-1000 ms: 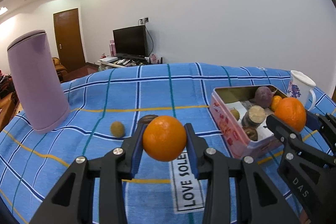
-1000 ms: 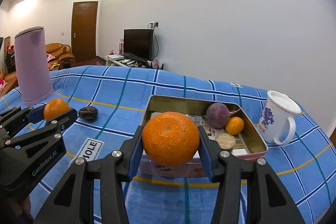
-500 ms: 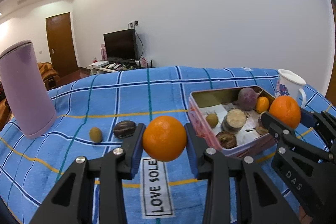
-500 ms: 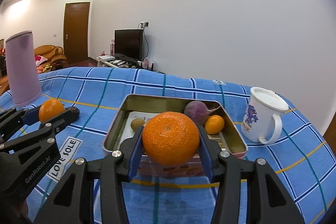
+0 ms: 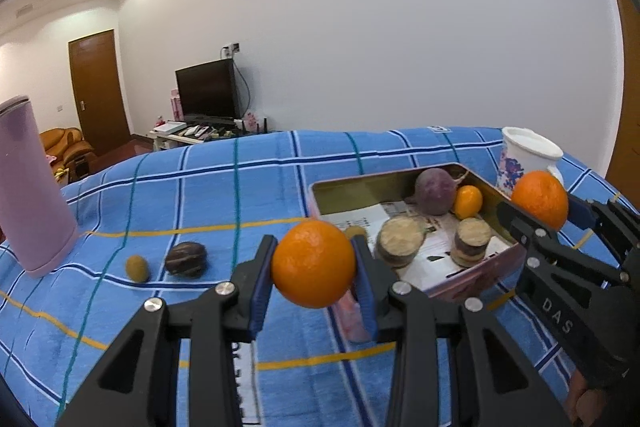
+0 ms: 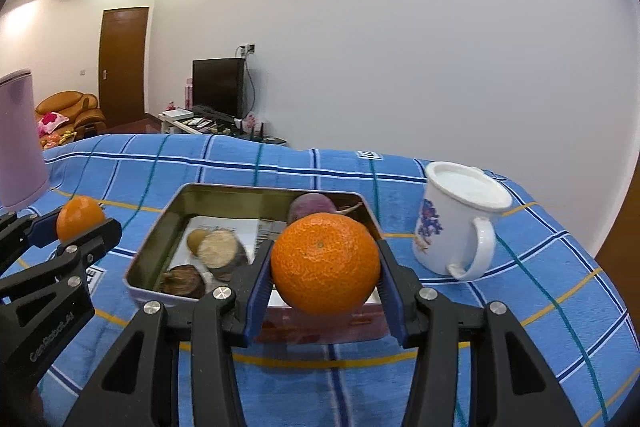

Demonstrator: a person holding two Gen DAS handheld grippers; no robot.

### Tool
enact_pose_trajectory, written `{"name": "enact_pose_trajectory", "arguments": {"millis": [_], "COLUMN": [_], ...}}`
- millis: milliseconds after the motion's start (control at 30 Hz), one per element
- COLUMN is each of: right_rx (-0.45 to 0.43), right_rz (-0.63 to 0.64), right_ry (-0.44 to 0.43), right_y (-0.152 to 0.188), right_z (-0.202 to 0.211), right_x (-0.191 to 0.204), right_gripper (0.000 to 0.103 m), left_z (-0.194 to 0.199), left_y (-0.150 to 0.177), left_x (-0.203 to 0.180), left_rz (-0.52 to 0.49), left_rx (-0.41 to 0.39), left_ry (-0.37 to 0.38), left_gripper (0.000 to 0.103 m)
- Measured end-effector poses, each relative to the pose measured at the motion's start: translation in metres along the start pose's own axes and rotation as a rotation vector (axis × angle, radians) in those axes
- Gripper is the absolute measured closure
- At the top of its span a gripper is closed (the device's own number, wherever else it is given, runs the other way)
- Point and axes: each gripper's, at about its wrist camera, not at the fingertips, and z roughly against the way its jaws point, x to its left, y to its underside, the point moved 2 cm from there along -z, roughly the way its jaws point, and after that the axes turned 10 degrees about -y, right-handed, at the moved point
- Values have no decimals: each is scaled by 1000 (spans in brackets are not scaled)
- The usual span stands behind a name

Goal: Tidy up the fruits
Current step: 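Carry both held oranges over the pink tin box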

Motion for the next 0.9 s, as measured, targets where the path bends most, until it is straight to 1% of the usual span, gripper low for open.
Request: {"name": "enact_pose_trajectory", "arguments": {"millis": [367,567,767,900], "right_rx": [-13,-25,-19,-12], "right_rz": [-11,-13,-7,-9], "right_ry": [46,75,109,122], "right_y": [-4,-7,-8,-9], "right_z": [0,0,-6,-11], "right_x": [-22,-27,-29,-30], "right_gripper": [53,53,52,52], "left_z": [-3,-10,-15,-23], "left_y": [-9,-14,-19,-21], "left_x": [-30,-39,-48,-47], "left_rz": [-16,-6,2,28], "left_rx": [-14,-10,-16,7], "left_ry": [46,61,84,96], "left_gripper": [64,64,64,64]}}
